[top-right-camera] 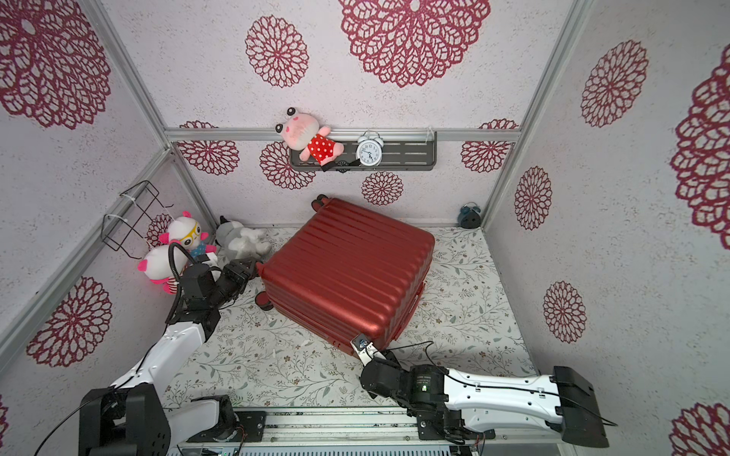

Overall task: Open the suitcase zippers
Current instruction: Unzip the zipper on the suitcase.

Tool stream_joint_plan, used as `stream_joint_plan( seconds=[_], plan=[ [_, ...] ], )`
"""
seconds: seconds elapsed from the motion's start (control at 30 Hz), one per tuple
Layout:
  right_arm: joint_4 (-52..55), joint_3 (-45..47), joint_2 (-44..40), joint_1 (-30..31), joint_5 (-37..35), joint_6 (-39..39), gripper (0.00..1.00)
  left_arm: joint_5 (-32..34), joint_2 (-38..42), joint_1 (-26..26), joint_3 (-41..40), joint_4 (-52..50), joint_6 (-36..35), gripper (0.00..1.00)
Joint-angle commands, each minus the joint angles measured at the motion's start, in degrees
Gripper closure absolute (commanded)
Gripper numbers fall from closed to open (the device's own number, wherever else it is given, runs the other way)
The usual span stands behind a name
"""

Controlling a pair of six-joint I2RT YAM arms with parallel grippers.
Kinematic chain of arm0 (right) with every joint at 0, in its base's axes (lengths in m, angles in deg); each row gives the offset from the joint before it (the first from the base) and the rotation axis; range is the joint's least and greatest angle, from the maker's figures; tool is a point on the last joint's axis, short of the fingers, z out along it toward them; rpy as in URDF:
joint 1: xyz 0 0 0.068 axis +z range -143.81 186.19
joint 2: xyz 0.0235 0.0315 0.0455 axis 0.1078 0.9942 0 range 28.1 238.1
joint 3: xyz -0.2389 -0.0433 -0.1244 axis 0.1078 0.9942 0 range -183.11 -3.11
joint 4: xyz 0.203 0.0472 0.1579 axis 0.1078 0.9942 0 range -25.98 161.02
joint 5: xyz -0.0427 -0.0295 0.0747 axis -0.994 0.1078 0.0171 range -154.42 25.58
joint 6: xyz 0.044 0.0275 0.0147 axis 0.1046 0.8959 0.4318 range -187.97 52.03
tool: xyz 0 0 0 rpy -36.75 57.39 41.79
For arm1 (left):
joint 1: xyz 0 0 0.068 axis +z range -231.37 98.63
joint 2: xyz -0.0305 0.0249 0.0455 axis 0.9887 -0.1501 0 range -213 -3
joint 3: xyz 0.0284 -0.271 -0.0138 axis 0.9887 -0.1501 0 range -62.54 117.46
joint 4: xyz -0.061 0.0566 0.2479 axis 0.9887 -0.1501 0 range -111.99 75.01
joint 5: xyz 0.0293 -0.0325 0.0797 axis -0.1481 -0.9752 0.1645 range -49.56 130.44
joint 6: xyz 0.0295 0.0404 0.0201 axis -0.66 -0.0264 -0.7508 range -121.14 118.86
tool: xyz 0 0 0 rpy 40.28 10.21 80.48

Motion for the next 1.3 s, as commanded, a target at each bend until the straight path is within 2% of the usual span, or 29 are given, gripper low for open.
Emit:
stream_joint_plan(
  seconds=[0.0, 0.2, 0.47, 0.77, 0.93, 1.1, 1.27],
  plan=[
    [-6.3, -3.5, -2.2, 0.8, -3.1, -0.2, 1.0, -8.9, 2.9, -5.1, -3.2, -6.1, -5.4, 0.65],
    [-0.9, -2.6, -6.1, -2.8, -5.3, 2.3, 1.0, -5.8, 6.7, -9.5, -7.6, -5.5, -4.2, 0.66],
    [2.3, -2.6, -7.6, -20.1, 4.4, -2.5, 1.0, -0.8, 14.3, -17.4, -11.7, -7.8, -2.1, 0.66],
    [1.4, -5.1, -4.8, -35.0, 13.0, -9.8, 1.0, 5.6, 20.5, -28.8, -14.0, -10.2, 0.7, 0.68],
    [-2.0, -5.3, -2.6, -36.6, 16.6, -12.1, 1.0, 10.2, 18.7, -37.4, -13.2, -8.0, 2.1, 0.68],
    [-7.7, -2.2, -4.1, -36.4, 22.7, -13.0, 1.0, 14.9, 15.2, -45.0, -11.4, -6.0, 2.2, 0.68],
    [-13.4, 2.6, -8.4, -34.5, 26.2, -12.0, 1.0, 17.2, 9.5, -49.6, -7.5, -4.7, 1.6, 0.69]
  ],
)
